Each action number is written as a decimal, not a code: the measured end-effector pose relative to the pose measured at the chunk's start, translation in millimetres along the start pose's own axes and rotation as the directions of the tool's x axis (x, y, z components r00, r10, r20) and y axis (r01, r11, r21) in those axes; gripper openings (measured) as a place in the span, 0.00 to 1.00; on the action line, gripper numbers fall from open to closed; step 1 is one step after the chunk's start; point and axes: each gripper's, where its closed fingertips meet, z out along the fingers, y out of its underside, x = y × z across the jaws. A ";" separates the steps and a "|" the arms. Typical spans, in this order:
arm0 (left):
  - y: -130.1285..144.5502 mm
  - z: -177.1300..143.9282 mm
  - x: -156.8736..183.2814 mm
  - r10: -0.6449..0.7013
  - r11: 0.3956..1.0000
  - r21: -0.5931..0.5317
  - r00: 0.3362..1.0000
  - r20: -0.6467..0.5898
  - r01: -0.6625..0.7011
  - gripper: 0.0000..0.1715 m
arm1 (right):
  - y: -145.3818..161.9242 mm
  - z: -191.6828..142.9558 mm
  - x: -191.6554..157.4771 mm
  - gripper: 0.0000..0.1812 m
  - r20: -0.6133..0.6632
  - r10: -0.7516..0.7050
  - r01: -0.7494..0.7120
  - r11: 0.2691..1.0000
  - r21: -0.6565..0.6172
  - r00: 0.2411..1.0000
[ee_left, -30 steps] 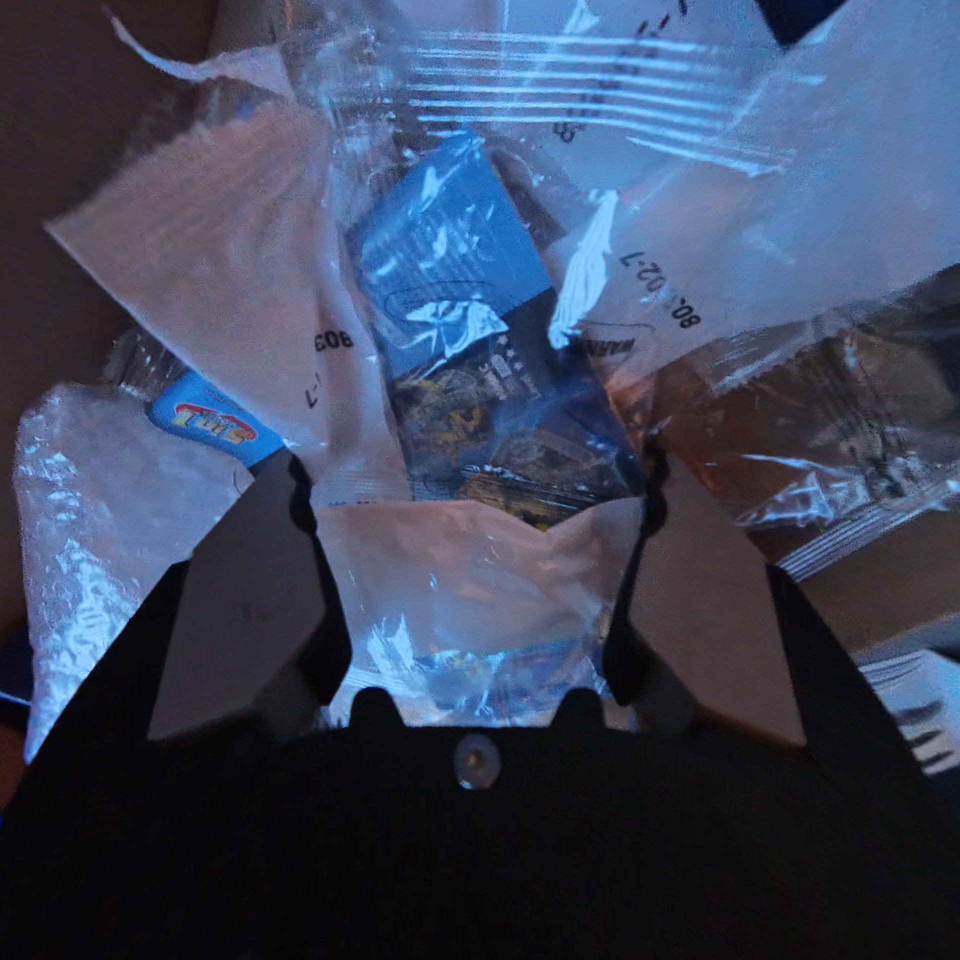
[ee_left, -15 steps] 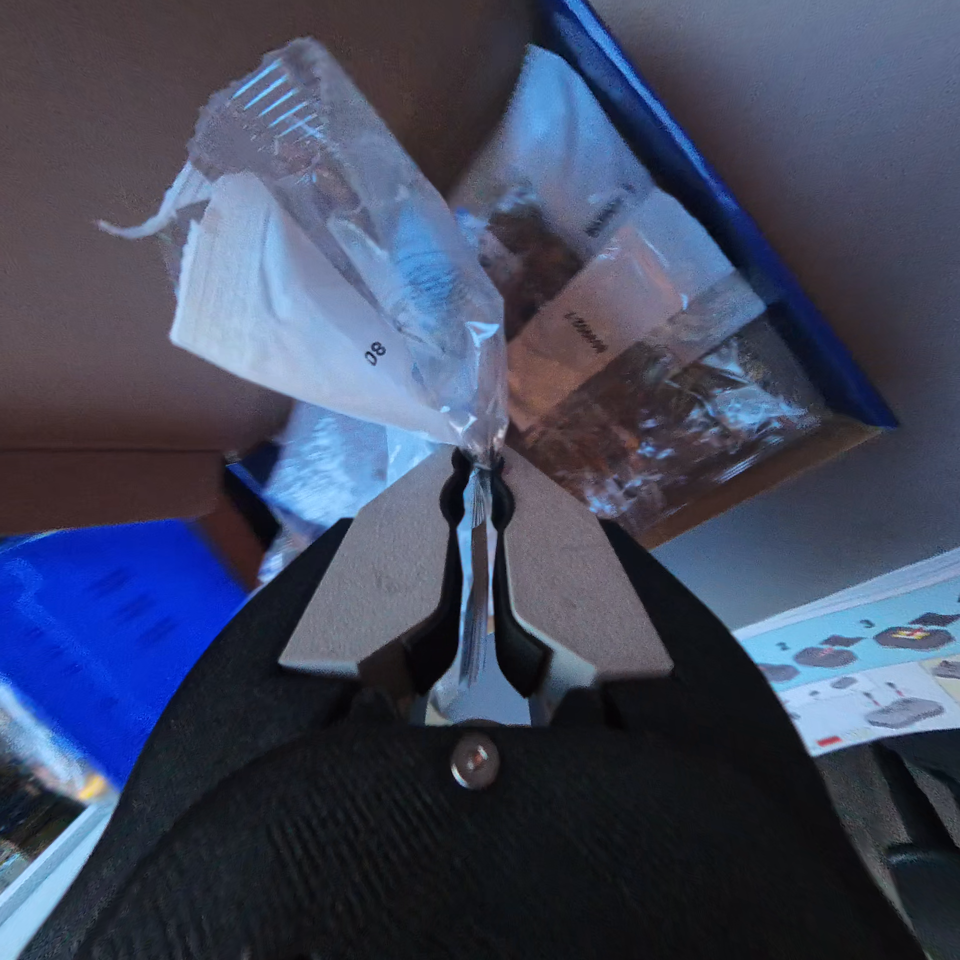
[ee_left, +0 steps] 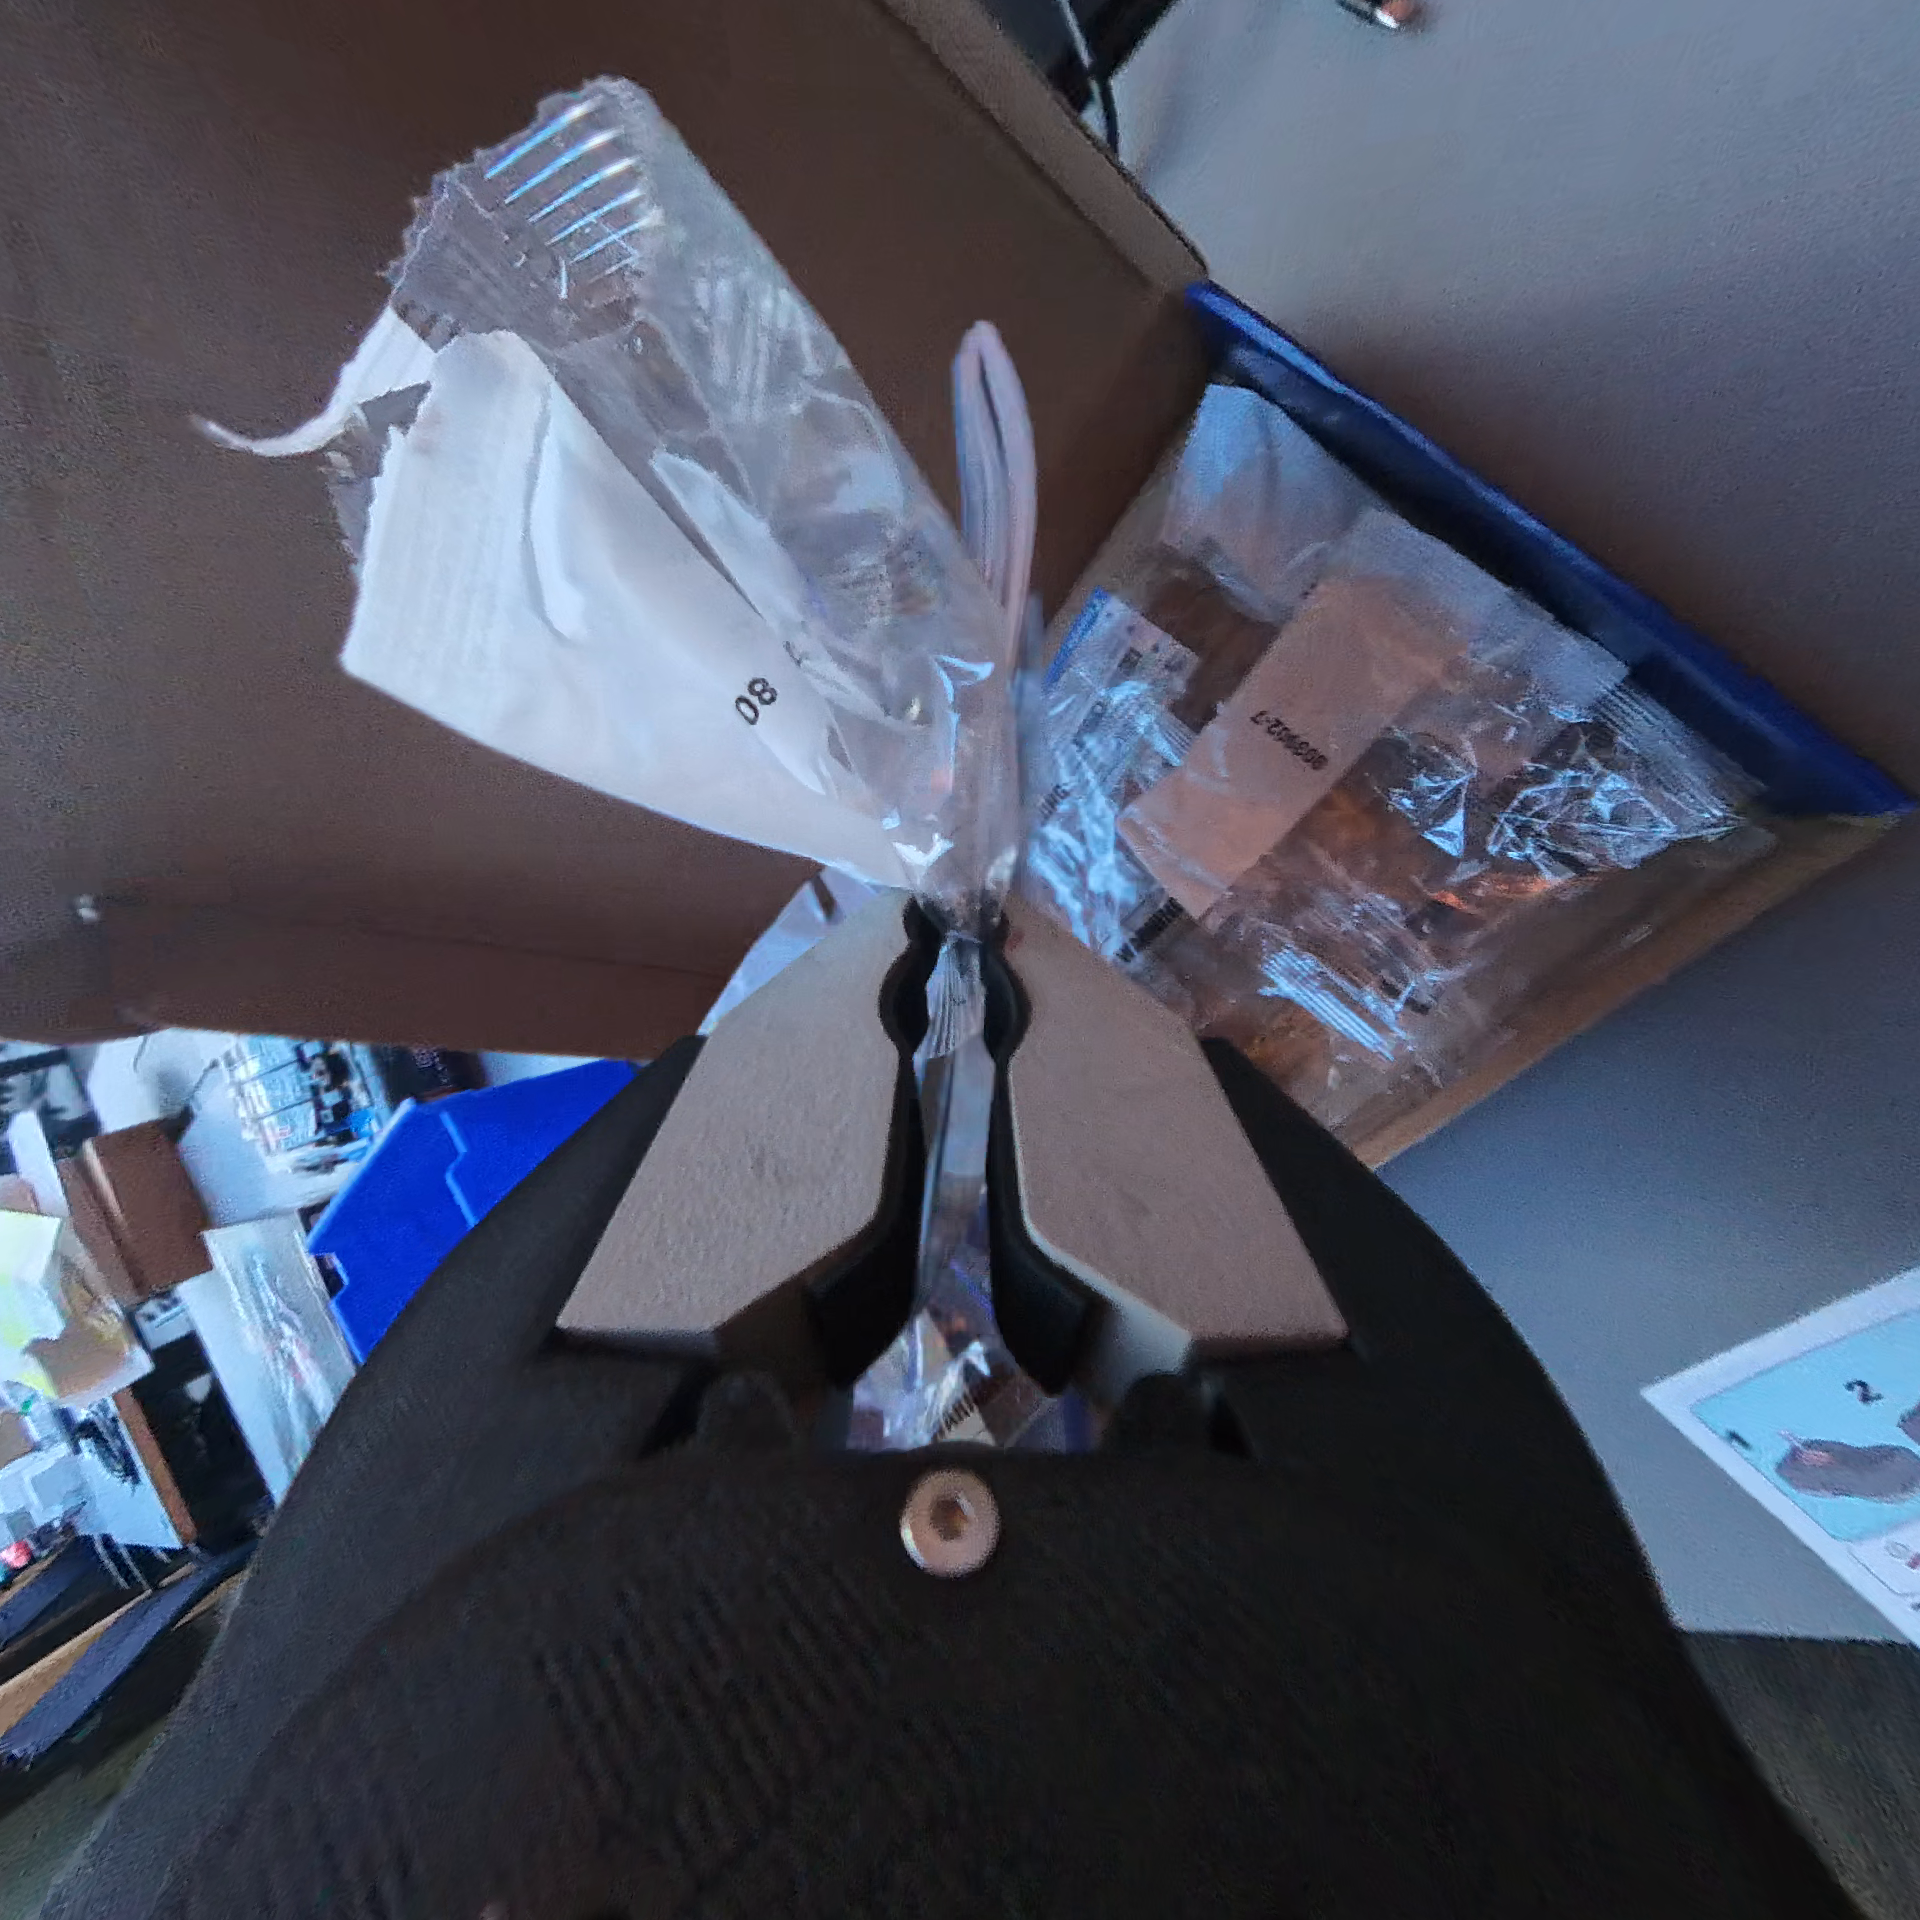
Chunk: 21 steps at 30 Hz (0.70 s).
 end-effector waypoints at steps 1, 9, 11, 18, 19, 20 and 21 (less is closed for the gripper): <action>1.2 8.7 7.3 0.019 1.000 -0.006 1.000 0.000 -0.019 0.01 | 0.3 0.2 -0.2 0.00 0.001 0.000 0.000 1.000 -0.002 1.000; -13.4 30.2 92.0 -0.234 0.961 -0.002 0.807 -0.542 0.277 0.24 | 4.6 3.3 -1.1 0.00 0.003 -0.009 0.009 0.999 -0.031 1.000; -14.5 19.4 66.6 -0.265 0.939 0.053 0.814 -0.517 0.339 0.31 | 6.1 4.6 -1.4 0.00 0.005 -0.009 0.009 0.999 -0.043 1.000; 109.4 56.3 -3.2 -0.412 0.905 -0.208 0.889 -0.202 0.372 0.50 | 8.9 7.0 -0.2 0.00 0.002 -0.005 0.005 0.998 -0.064 1.000; 127.7 69.8 -1.4 -0.439 0.884 -0.265 0.878 -0.189 0.385 0.55 | 9.3 7.3 0.1 0.00 0.002 -0.002 0.003 0.998 -0.067 1.000; 143.1 84.0 2.4 -0.464 0.861 -0.318 0.867 -0.178 0.396 0.60 | 9.8 7.7 0.5 0.00 0.000 -0.001 0.001 0.998 -0.070 1.000; 155.2 97.8 8.1 -0.475 0.845 -0.363 0.863 -0.172 0.393 0.66 | 10.4 8.1 0.7 0.00 -0.001 0.000 0.000 0.997 -0.074 1.000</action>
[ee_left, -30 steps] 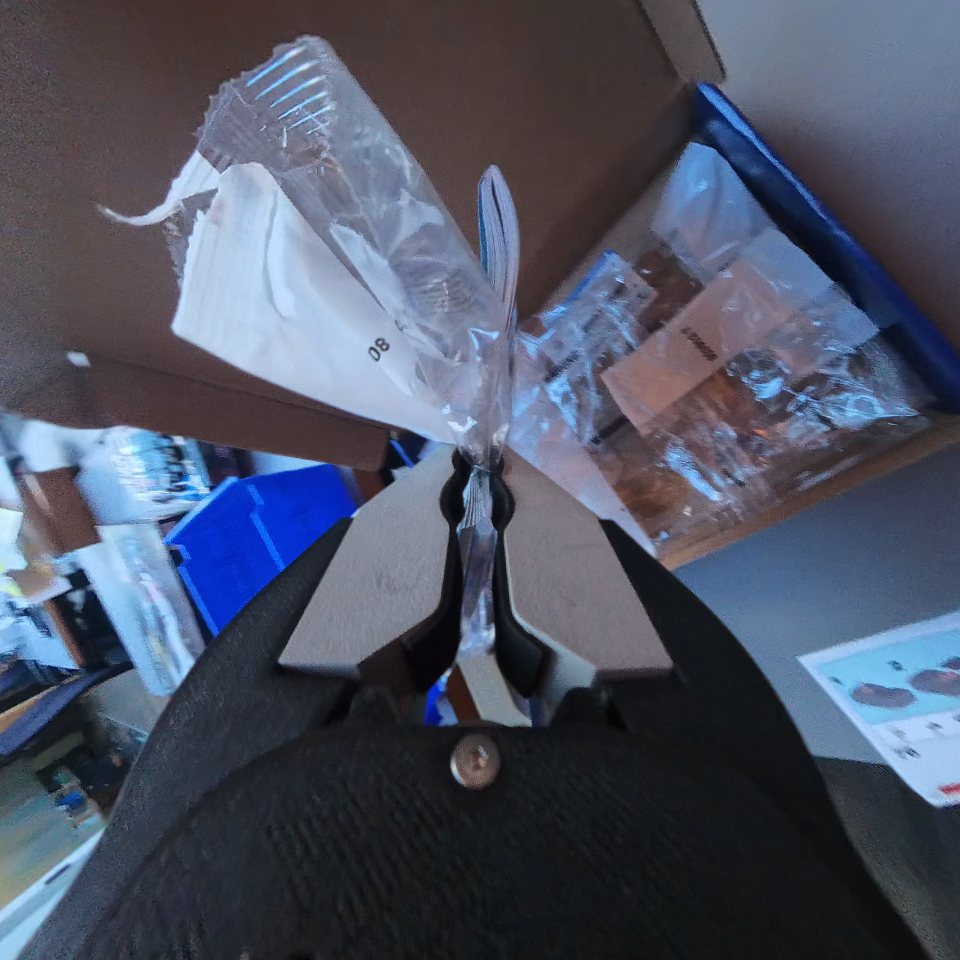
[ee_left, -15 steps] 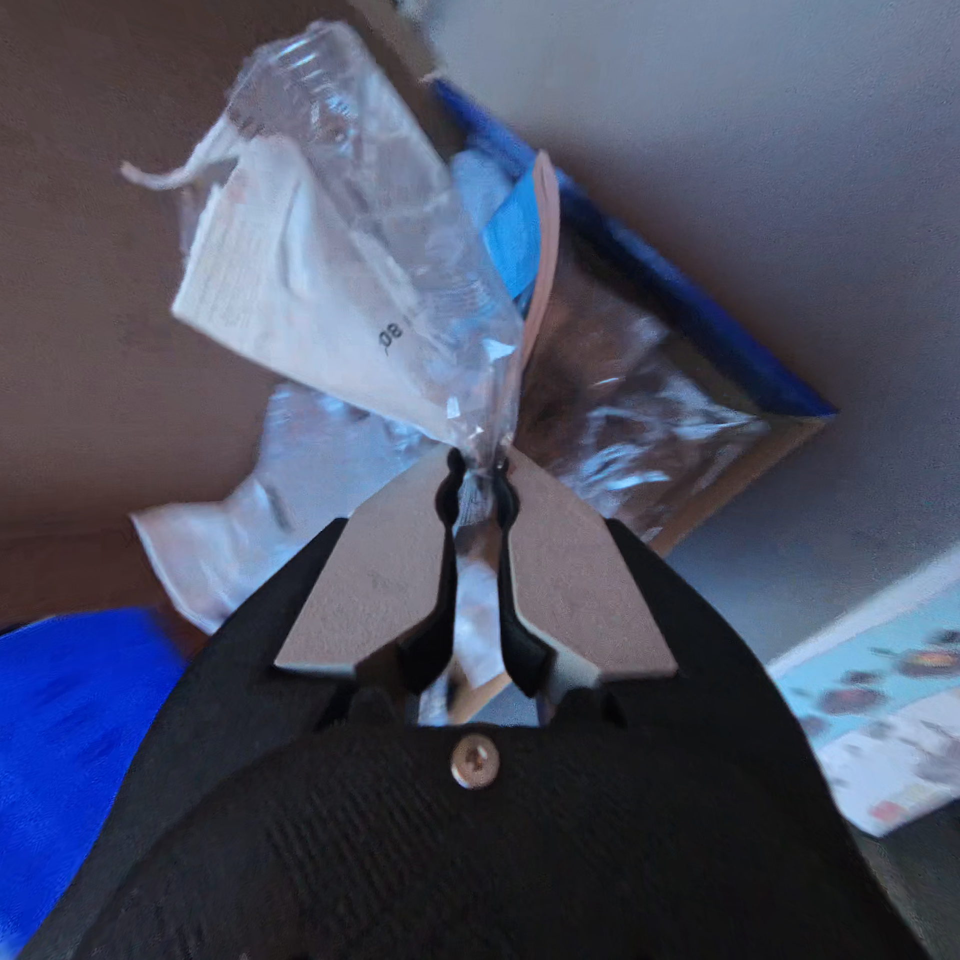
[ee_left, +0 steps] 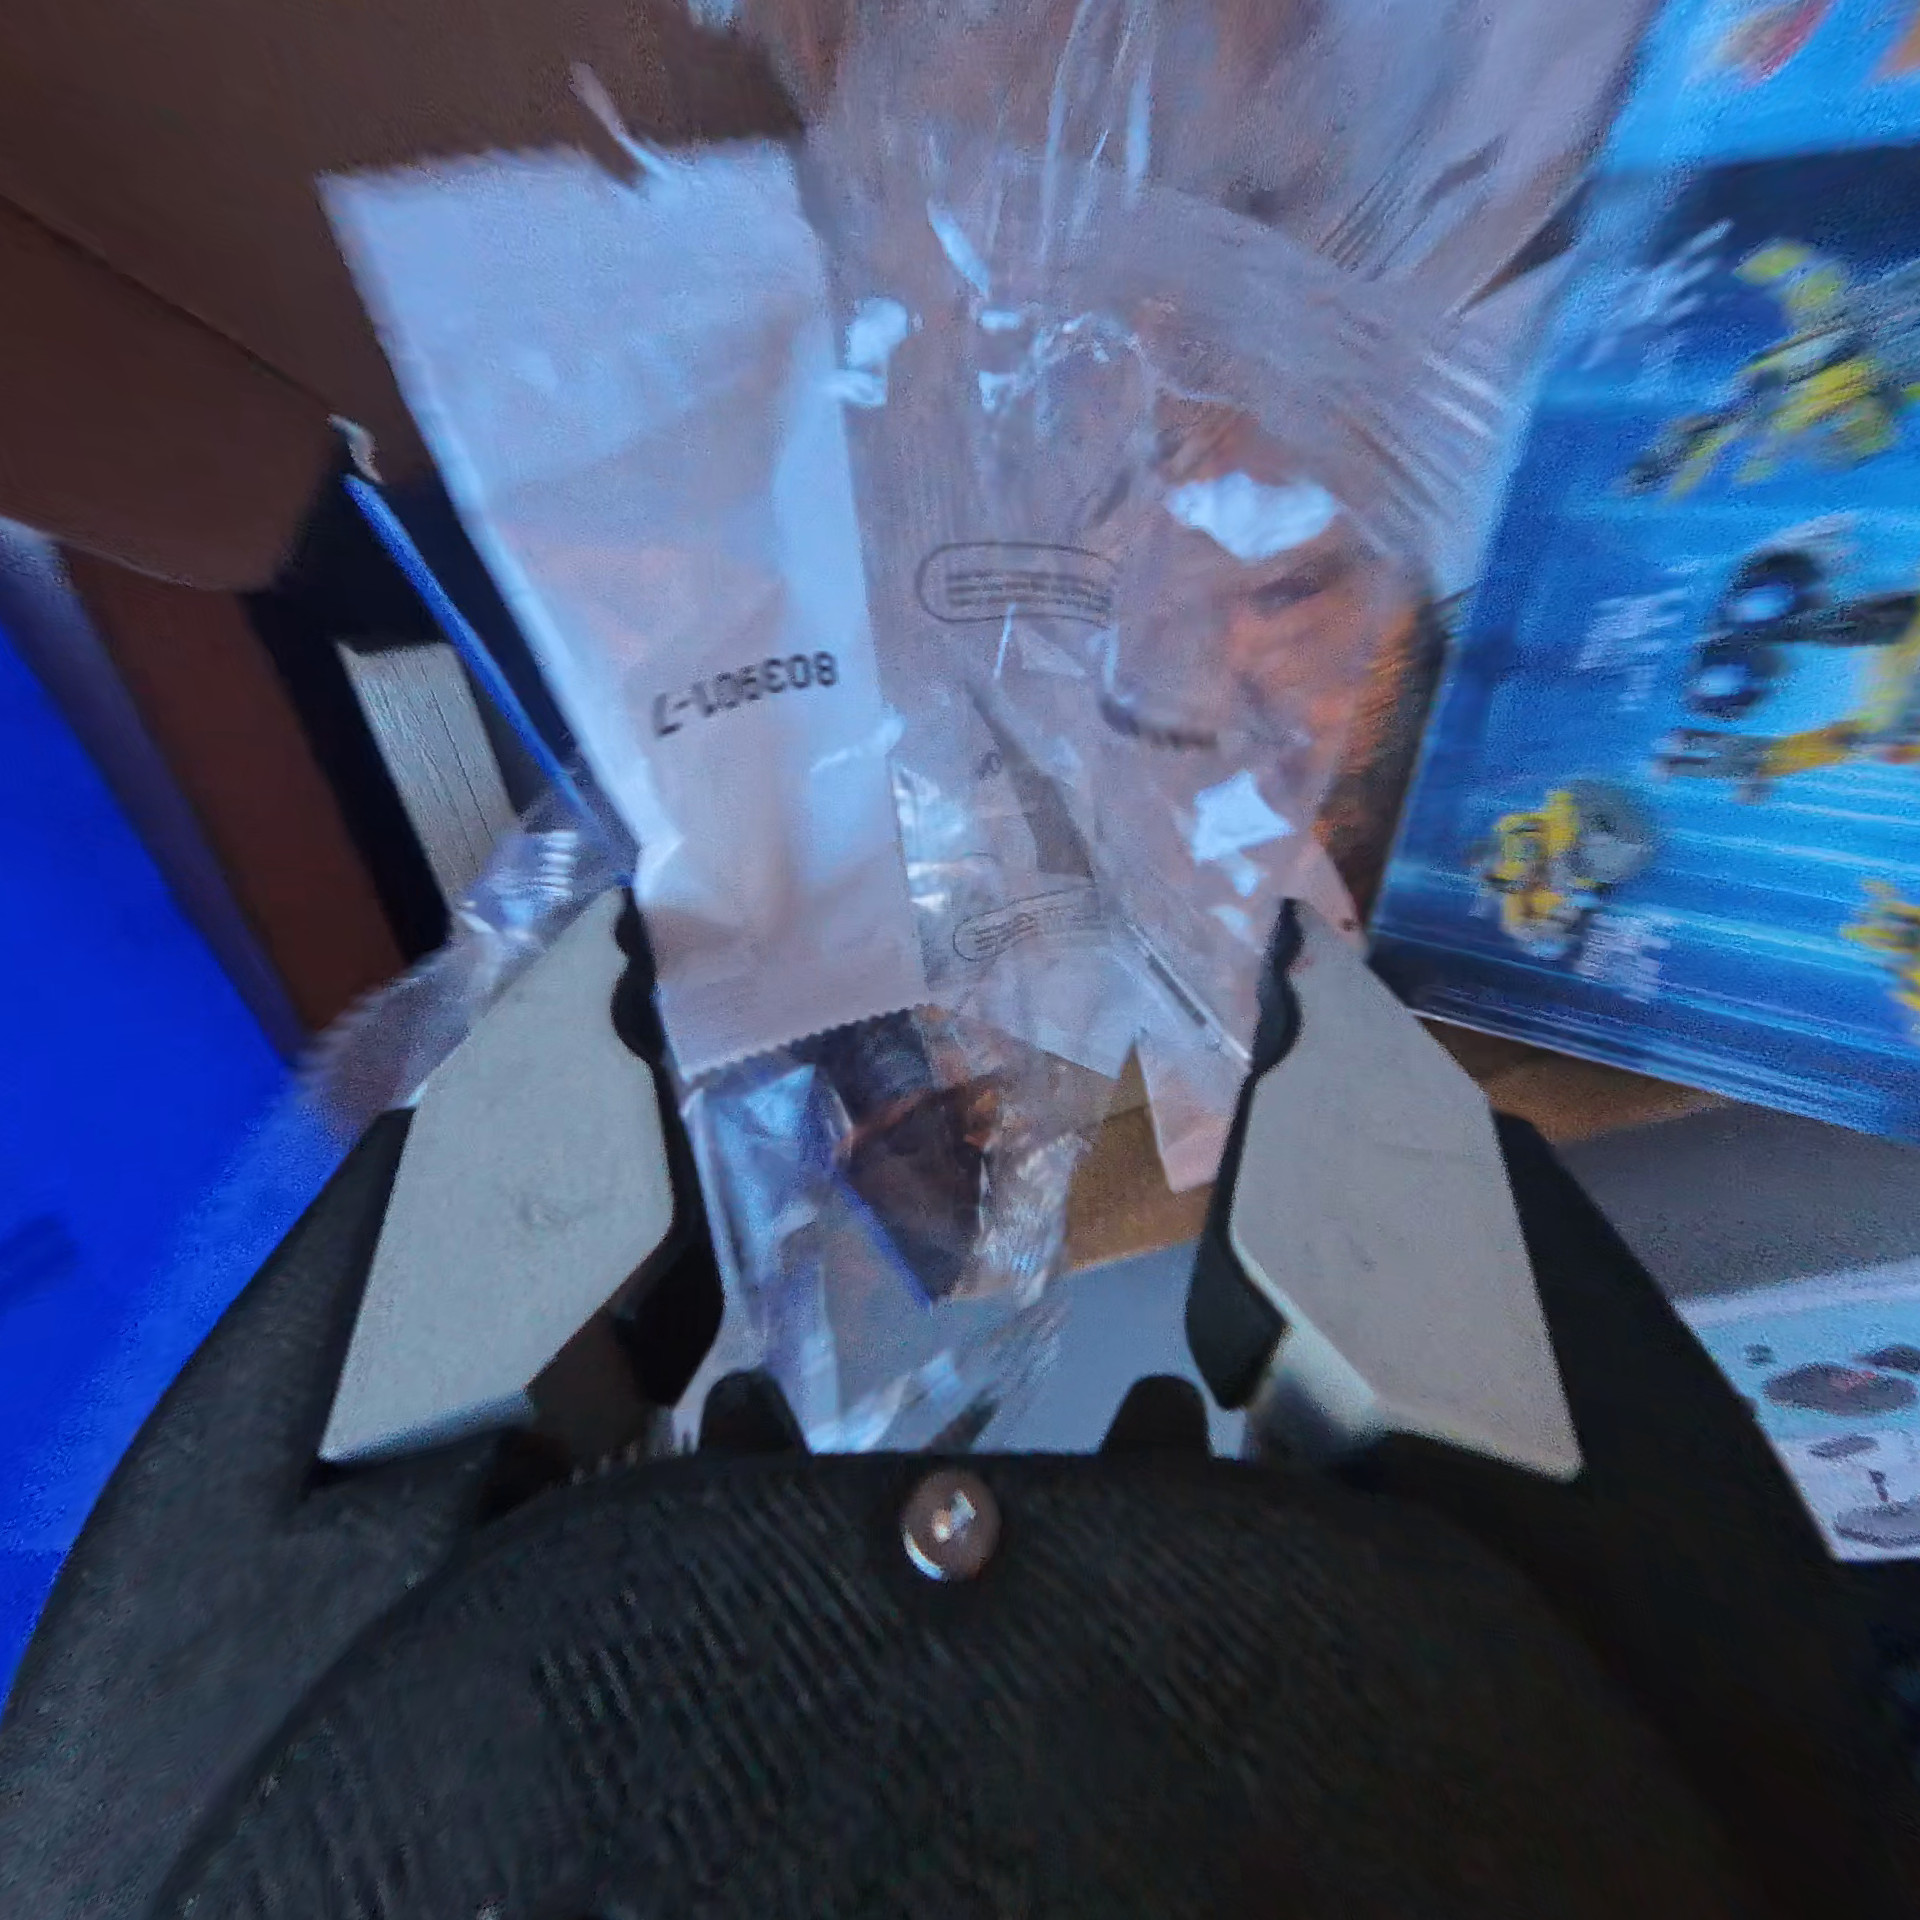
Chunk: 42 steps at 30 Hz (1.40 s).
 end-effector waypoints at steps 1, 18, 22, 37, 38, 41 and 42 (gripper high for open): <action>5.6 16.5 0.5 -0.002 0.999 -0.042 1.000 -0.006 0.002 0.73 | 0.5 0.5 -0.1 0.00 0.000 -0.001 0.001 1.000 -0.004 1.000; -10.9 -11.6 -1.6 0.024 0.999 -0.040 0.995 -0.097 -0.028 0.05 | 5.1 4.3 -1.2 0.00 -0.005 -0.024 0.023 0.999 -0.039 1.000; -21.9 -82.9 -26.0 -0.007 0.996 0.093 0.999 -0.033 0.010 0.05 | 5.3 4.5 -2.7 0.00 0.000 -0.031 0.031 0.999 -0.040 1.000; -22.7 -115.4 -12.5 0.081 0.970 0.217 0.988 0.133 -0.109 0.06 | 5.4 3.9 -6.1 0.00 0.007 -0.049 0.049 0.998 -0.038 0.999; -21.0 -104.5 -5.4 0.113 0.973 0.185 0.984 0.135 -0.137 0.07 | 5.3 3.9 -6.0 0.00 0.007 -0.048 0.049 0.998 -0.038 0.999; -12.5 -63.9 14.6 0.178 0.980 0.064 0.976 0.124 -0.187 0.12 | 5.0 3.6 -5.5 0.00 0.006 -0.045 0.045 0.998 -0.035 0.999; -10.6 -50.2 23.5 0.190 0.980 0.040 0.977 0.098 -0.195 0.16 | 4.8 3.4 -5.4 0.00 0.005 -0.043 0.044 0.999 -0.033 0.999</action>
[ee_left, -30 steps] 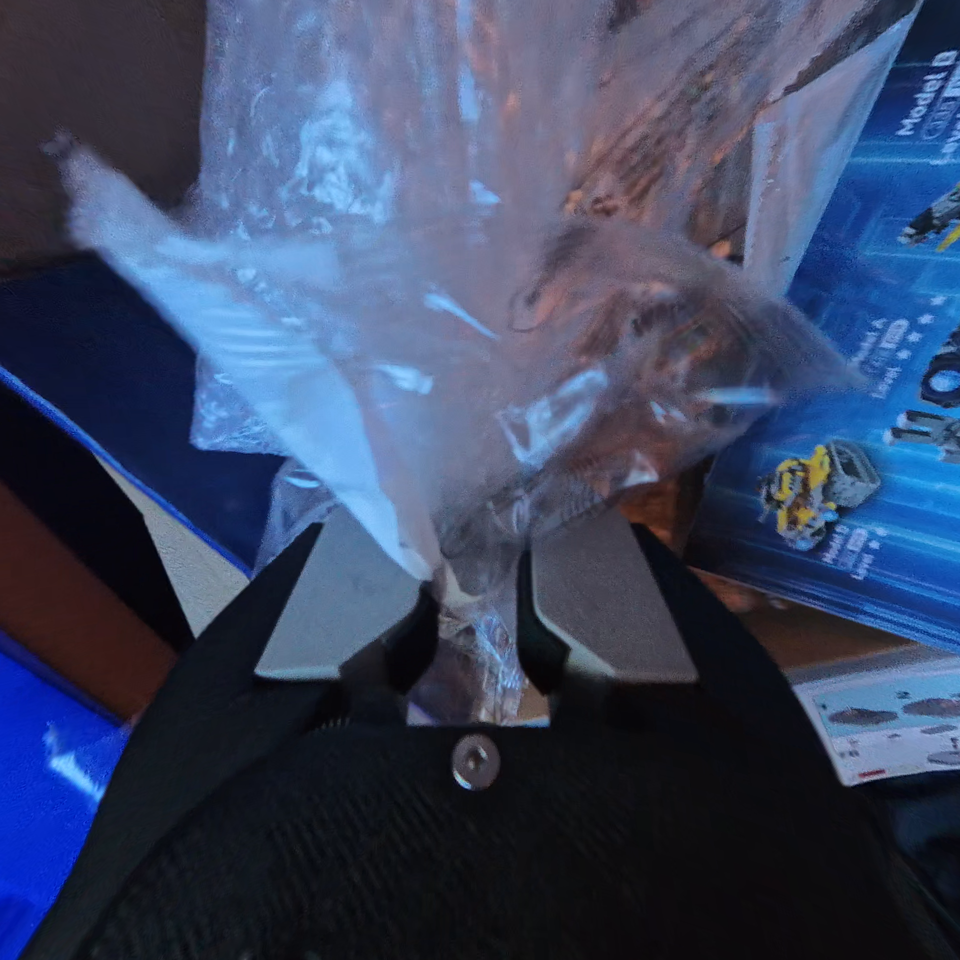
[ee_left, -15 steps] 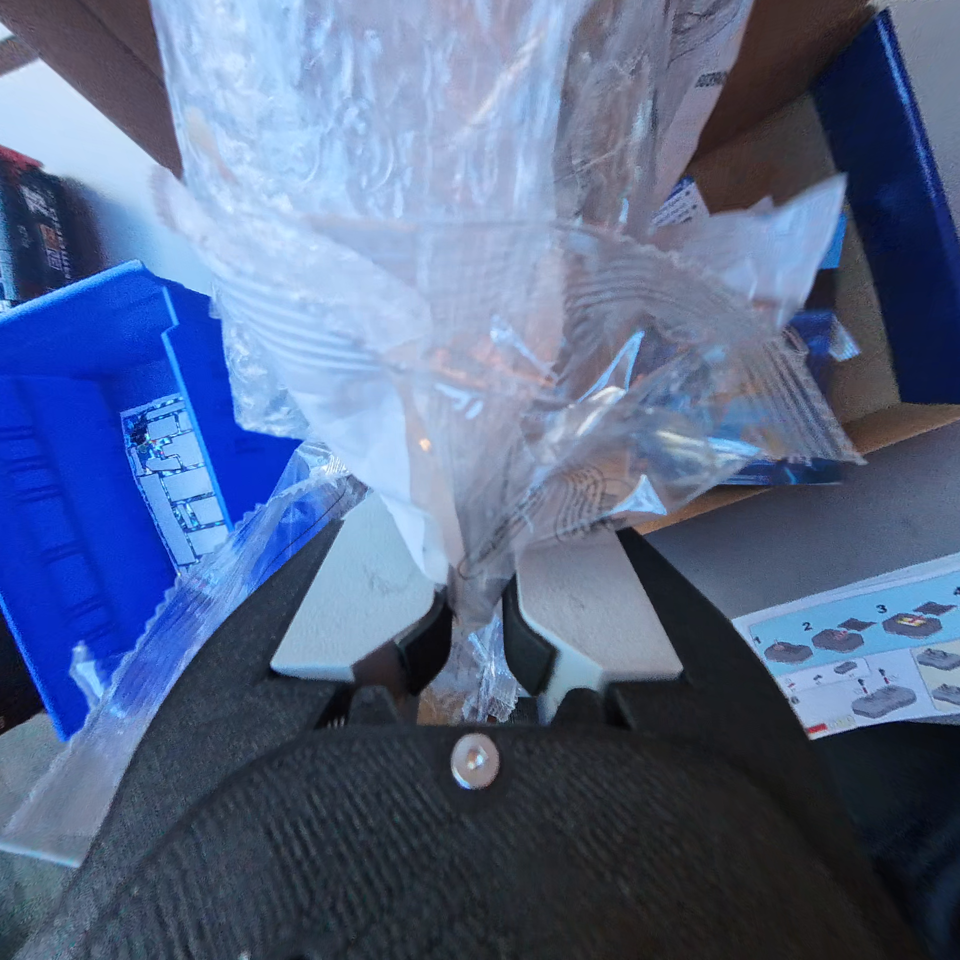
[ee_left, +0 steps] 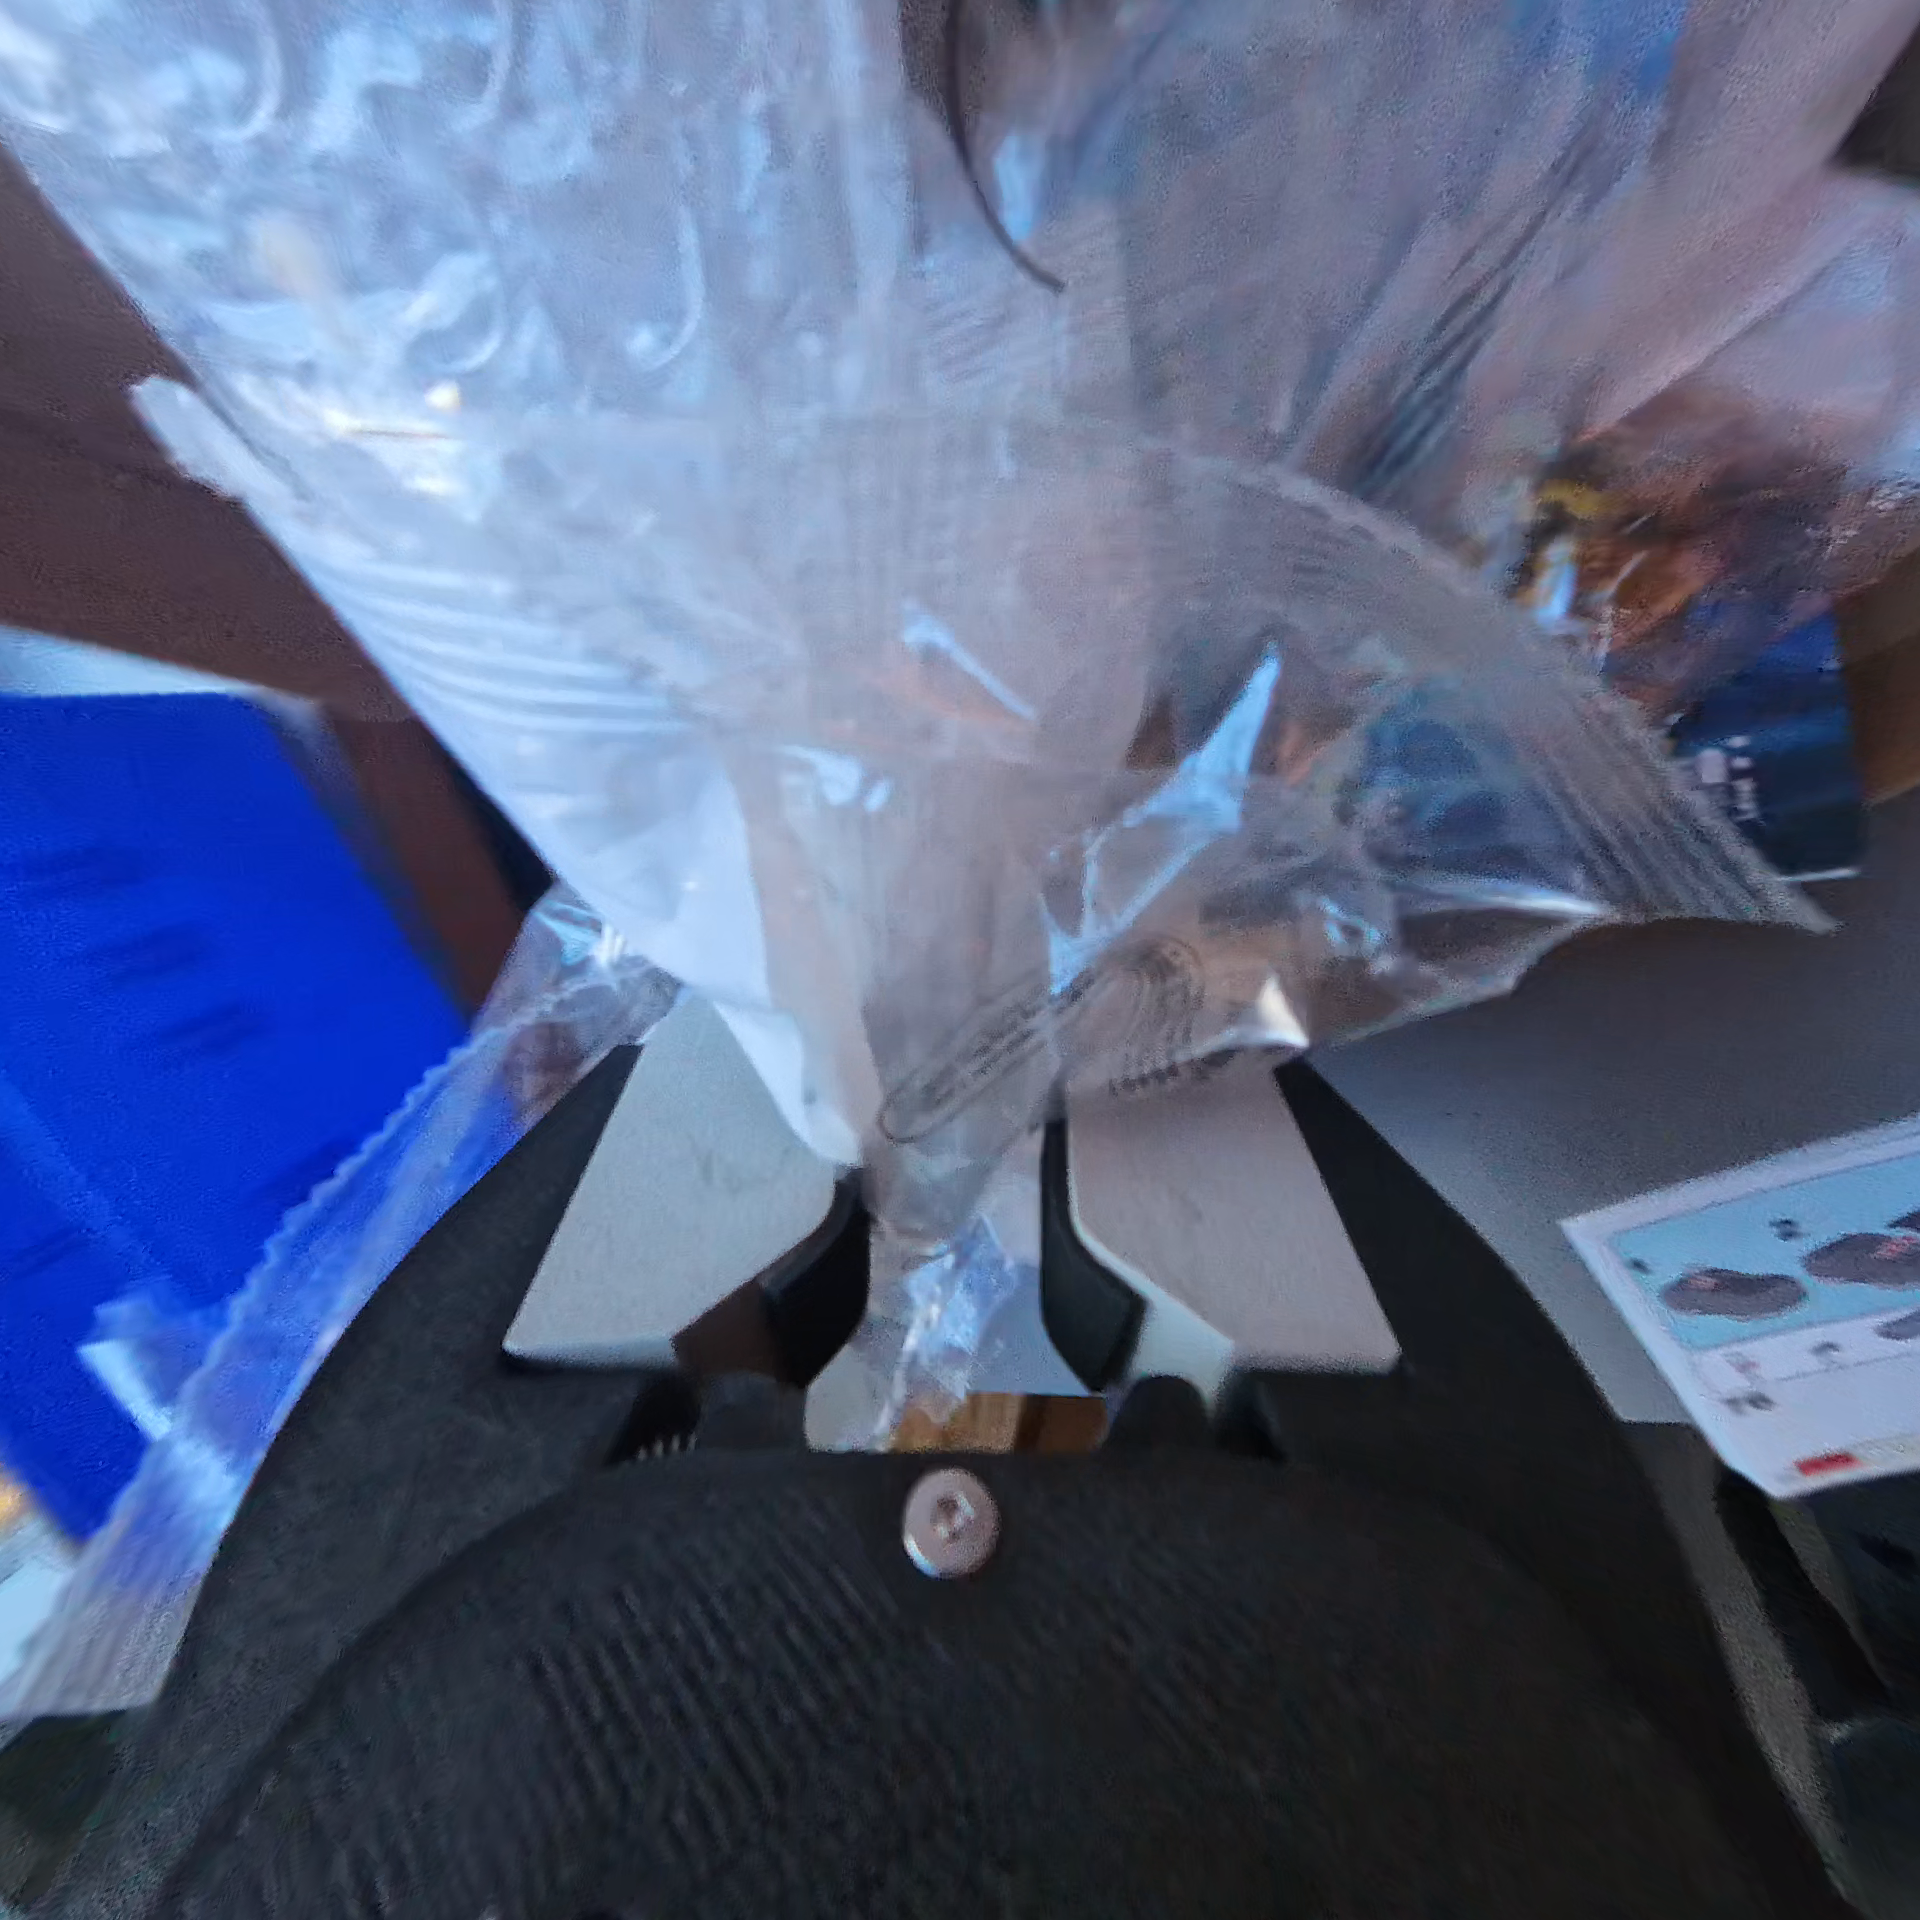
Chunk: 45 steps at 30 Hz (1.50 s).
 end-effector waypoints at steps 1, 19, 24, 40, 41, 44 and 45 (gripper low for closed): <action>1.4 11.5 13.3 -0.001 1.000 -0.025 0.999 -0.052 0.000 0.22 | -0.2 -0.2 0.1 0.00 0.000 0.001 -0.001 1.000 0.001 1.000; -2.7 -77.1 -58.0 -0.409 0.833 0.385 0.911 -0.054 0.397 0.58 | -5.4 -6.7 0.2 0.00 0.016 0.028 -0.029 0.998 0.050 0.999; -8.9 -106.7 -21.7 -0.378 0.766 0.507 0.915 -0.143 0.396 0.58 | -8.4 -8.3 2.1 0.00 0.008 0.033 -0.033 0.997 0.070 0.999; 54.8 -134.3 345.0 0.228 0.669 0.727 0.890 -0.396 0.152 0.50 | -24.7 -27.0 7.8 0.06 0.012 0.087 -0.088 0.976 0.201 0.996; 57.7 -134.1 367.5 0.262 0.663 0.729 0.858 -0.441 0.172 0.49 | -26.8 -29.7 7.4 0.06 0.009 0.087 -0.087 0.973 0.216 0.996; 65.0 -125.3 424.1 0.328 0.692 0.692 0.765 -0.554 0.205 0.48 | -31.7 -41.0 7.6 0.07 -0.005 0.101 -0.096 0.959 0.266 0.995; 67.5 -121.5 440.4 0.343 0.707 0.678 0.740 -0.579 0.202 0.49 | -33.2 -45.7 8.7 0.08 -0.013 0.110 -0.102 0.953 0.286 0.994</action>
